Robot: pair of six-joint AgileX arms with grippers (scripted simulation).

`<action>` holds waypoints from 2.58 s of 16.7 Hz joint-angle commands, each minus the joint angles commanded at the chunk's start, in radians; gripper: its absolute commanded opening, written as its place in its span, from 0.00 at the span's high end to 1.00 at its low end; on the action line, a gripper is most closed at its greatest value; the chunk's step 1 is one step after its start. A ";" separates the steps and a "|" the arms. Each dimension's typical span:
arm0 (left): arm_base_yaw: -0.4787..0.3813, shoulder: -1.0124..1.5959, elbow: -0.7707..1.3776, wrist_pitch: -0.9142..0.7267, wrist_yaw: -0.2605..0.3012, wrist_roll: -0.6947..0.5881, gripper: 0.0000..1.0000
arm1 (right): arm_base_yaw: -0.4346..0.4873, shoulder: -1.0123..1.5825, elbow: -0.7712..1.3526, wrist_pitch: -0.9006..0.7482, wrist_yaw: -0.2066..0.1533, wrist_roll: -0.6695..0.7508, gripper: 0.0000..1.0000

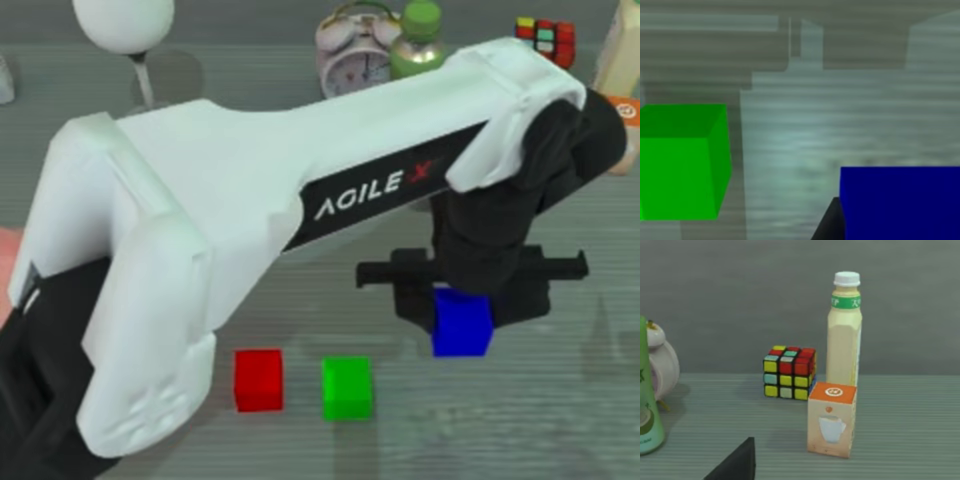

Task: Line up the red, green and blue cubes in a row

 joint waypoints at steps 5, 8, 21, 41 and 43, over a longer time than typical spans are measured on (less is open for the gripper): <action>-0.001 -0.002 -0.001 0.004 0.000 -0.001 1.00 | 0.000 0.000 0.000 0.000 0.000 0.000 0.00; 0.000 0.007 -0.066 0.073 0.000 -0.004 1.00 | 0.000 0.000 0.000 0.000 0.000 0.000 0.00; -0.007 0.033 -0.220 0.253 0.000 -0.006 0.70 | 0.000 0.000 0.000 0.000 0.000 0.000 0.00; -0.004 0.032 -0.203 0.236 0.000 -0.007 0.00 | 0.000 0.000 0.000 0.000 0.000 0.000 0.00; 0.002 0.024 -0.152 0.177 -0.001 -0.011 0.00 | 0.000 0.000 0.000 0.000 0.000 0.000 0.00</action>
